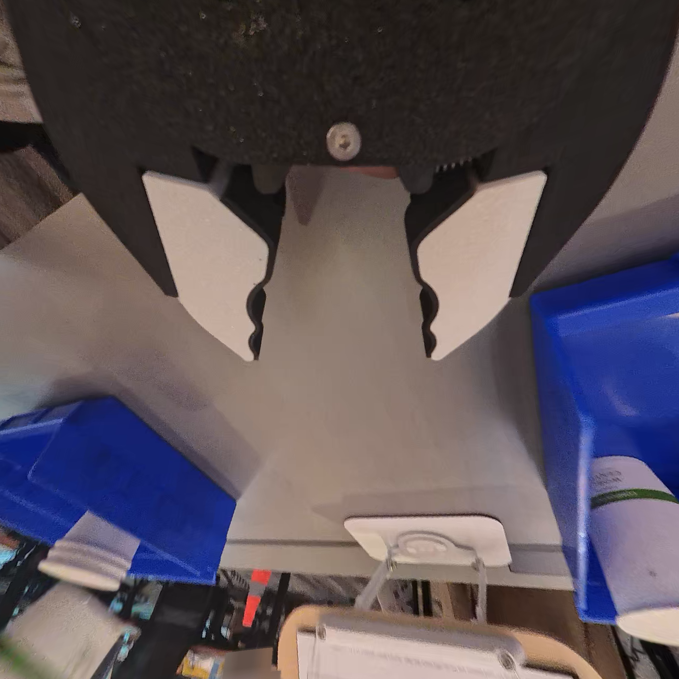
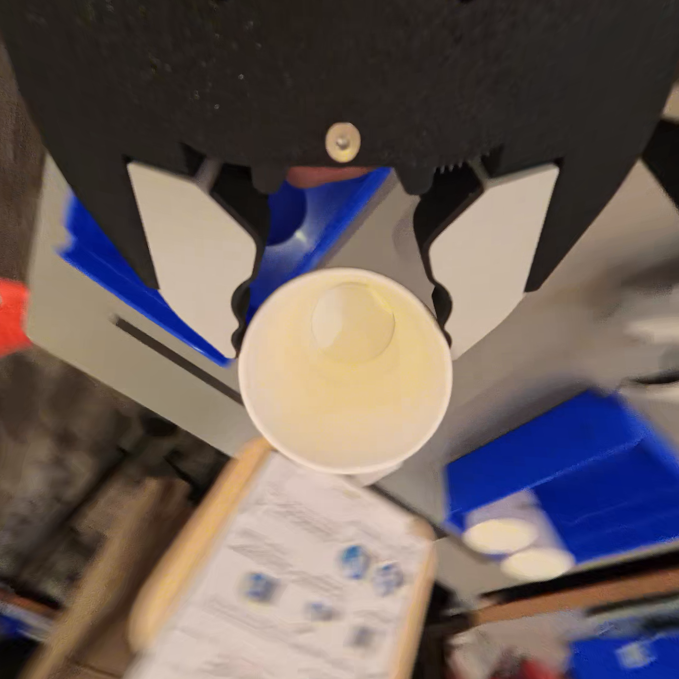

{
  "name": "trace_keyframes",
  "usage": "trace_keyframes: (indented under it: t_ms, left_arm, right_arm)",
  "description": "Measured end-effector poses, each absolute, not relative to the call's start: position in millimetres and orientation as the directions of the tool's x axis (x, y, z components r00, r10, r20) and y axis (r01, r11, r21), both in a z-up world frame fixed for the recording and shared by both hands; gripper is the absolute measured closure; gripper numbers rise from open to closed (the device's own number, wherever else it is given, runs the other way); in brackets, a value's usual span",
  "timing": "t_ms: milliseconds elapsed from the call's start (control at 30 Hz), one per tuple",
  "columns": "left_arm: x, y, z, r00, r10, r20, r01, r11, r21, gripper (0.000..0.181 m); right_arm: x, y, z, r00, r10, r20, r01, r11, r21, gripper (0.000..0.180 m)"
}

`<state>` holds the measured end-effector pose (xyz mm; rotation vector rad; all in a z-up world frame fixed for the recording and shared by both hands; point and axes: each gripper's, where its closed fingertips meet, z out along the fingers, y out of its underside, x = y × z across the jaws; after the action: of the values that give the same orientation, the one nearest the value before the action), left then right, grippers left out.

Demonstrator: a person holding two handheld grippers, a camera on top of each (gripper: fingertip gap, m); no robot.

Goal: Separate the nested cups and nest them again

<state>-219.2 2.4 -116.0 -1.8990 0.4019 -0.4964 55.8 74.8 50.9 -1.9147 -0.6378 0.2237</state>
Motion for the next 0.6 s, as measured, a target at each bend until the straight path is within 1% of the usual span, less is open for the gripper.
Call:
trace_keyframes:
  t_ms: [33,100,200,267,433,500,600]
  left_arm:
    - [-217,2,-120,0.853,-0.503,0.144,-0.063,-0.371,-0.926,0.097]
    - [-213,1,-120,0.845,-0.517,0.136,-0.071,-0.361,-0.930,0.098]
    - [-208,-2,-117,0.834,-0.539,0.115,-0.098,-0.351,-0.931,0.097]
    - [-205,-5,-115,0.827,-0.550,0.116,-0.094,-0.338,-0.937,0.098]
    - [-204,-8,-120,0.815,-0.564,0.137,-0.098,-0.367,-0.925,0.098]
    - [-208,-5,-124,0.822,-0.553,0.135,-0.110,-0.387,-0.916,0.098]
    - [-208,-5,-123,0.812,-0.556,0.179,-0.077,-0.405,-0.911,0.099]
  right_arm:
    - [80,81,66,0.886,0.455,0.089,0.262,-0.331,-0.907,0.081]
    - [121,92,87,0.928,0.365,0.072,0.213,-0.362,-0.908,0.081]
    - [170,111,85,0.952,0.264,0.157,0.260,-0.419,-0.870,0.080]
    - [189,123,68,0.960,0.229,0.162,0.254,-0.466,-0.848,0.080]
    - [205,145,8,0.962,0.228,0.150,0.254,-0.546,-0.798,0.080]
    - [207,149,-11,0.970,0.218,0.111,0.219,-0.569,-0.792,0.080]
    - [207,152,-31,0.974,0.217,0.067,0.186,-0.593,-0.783,0.079]
